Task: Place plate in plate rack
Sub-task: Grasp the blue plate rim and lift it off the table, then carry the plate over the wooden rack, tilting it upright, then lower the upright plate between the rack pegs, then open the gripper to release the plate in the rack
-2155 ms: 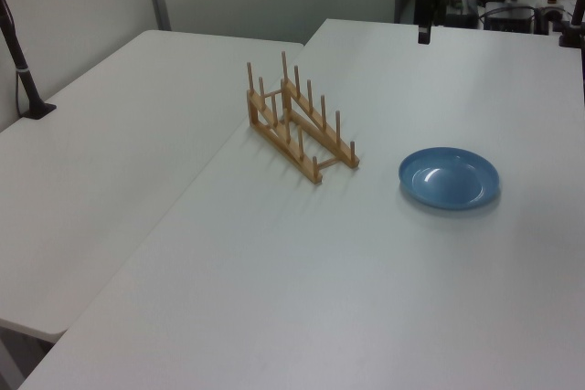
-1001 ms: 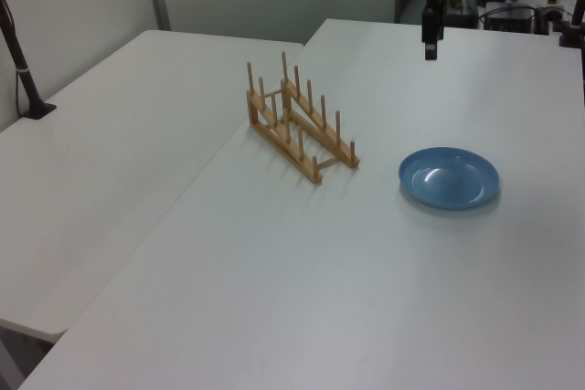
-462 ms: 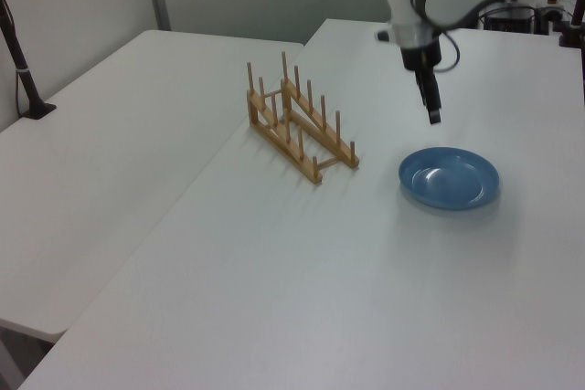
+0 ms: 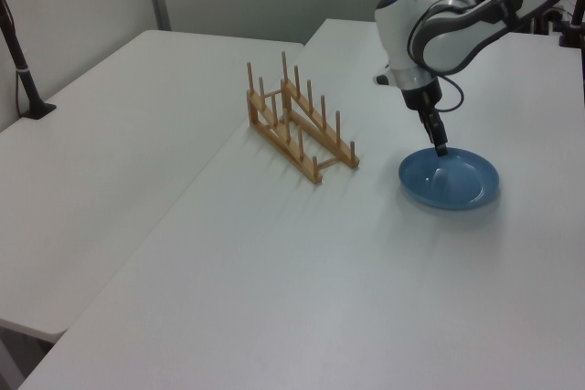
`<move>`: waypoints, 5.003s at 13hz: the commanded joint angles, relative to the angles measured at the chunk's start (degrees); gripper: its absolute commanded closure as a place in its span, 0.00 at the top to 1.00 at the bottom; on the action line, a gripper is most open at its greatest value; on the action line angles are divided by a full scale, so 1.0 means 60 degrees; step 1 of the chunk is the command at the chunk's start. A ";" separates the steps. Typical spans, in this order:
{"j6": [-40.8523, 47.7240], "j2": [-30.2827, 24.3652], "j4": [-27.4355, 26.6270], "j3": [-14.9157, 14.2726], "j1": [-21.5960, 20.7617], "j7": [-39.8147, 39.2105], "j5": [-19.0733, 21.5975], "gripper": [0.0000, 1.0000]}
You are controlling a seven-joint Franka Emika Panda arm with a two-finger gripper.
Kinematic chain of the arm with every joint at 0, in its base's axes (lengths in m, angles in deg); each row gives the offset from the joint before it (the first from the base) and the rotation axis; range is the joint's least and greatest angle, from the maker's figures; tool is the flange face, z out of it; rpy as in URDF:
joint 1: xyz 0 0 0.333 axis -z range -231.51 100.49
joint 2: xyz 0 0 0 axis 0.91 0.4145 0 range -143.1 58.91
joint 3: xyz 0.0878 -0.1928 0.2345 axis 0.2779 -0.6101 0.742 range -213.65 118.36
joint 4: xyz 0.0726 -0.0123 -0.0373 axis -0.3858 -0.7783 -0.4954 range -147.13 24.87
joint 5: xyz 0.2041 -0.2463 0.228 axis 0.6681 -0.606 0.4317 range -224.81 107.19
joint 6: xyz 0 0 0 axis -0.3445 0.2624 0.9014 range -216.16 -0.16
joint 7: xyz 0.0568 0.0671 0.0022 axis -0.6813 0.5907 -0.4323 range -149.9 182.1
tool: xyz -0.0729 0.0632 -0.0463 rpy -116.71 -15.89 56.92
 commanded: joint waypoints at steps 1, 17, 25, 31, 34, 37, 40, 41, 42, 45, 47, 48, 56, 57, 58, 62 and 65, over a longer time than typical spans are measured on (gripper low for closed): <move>-0.0212 0.0060 -0.0147 -0.0058 -0.0123 -0.0140 -0.0239 0.15; 0.0419 0.0074 0.4098 -0.0072 -0.0021 0.2552 0.0625 0.00; -0.4338 0.0060 0.4306 -0.0292 0.0301 0.6068 0.0464 0.00; -0.6481 0.0162 0.3824 -0.0614 0.0301 0.6246 -0.0998 0.00; -0.6977 0.0235 0.3210 -0.0614 0.0287 0.6261 -0.1980 0.00; -0.7082 0.0484 0.3163 -0.0614 0.0214 0.6276 -0.2595 0.00; -0.7360 0.0674 0.3163 -0.0614 0.0214 0.6685 -0.3269 0.00; -0.7375 0.0690 0.3163 -0.0614 0.0199 0.6904 -0.3591 0.00; -0.7375 0.0719 0.3163 -0.0614 0.0199 0.7167 -0.3942 0.00; -0.7419 0.0865 0.3163 -0.0614 0.0155 0.8134 -0.5012 0.00; -0.7420 0.0895 0.3149 -0.0600 0.0053 0.8443 -0.5409 0.00; -0.7419 0.0895 0.3134 -0.0585 -0.0006 0.8458 -0.5454 0.00; -0.7317 0.0865 0.3031 -0.0585 -0.0138 0.8458 -0.5454 0.65; -0.7317 0.0851 0.3046 -0.0571 -0.0153 0.8502 -0.5382 0.83; -0.7302 0.0822 0.3046 -0.0570 -0.0153 0.8676 -0.5381 1.00; -0.5742 0.0719 0.3411 -0.0454 -0.0489 0.9088 -0.4872 1.00; -0.4728 0.0485 0.3412 -0.0424 -0.0679 0.8971 -0.3801 1.00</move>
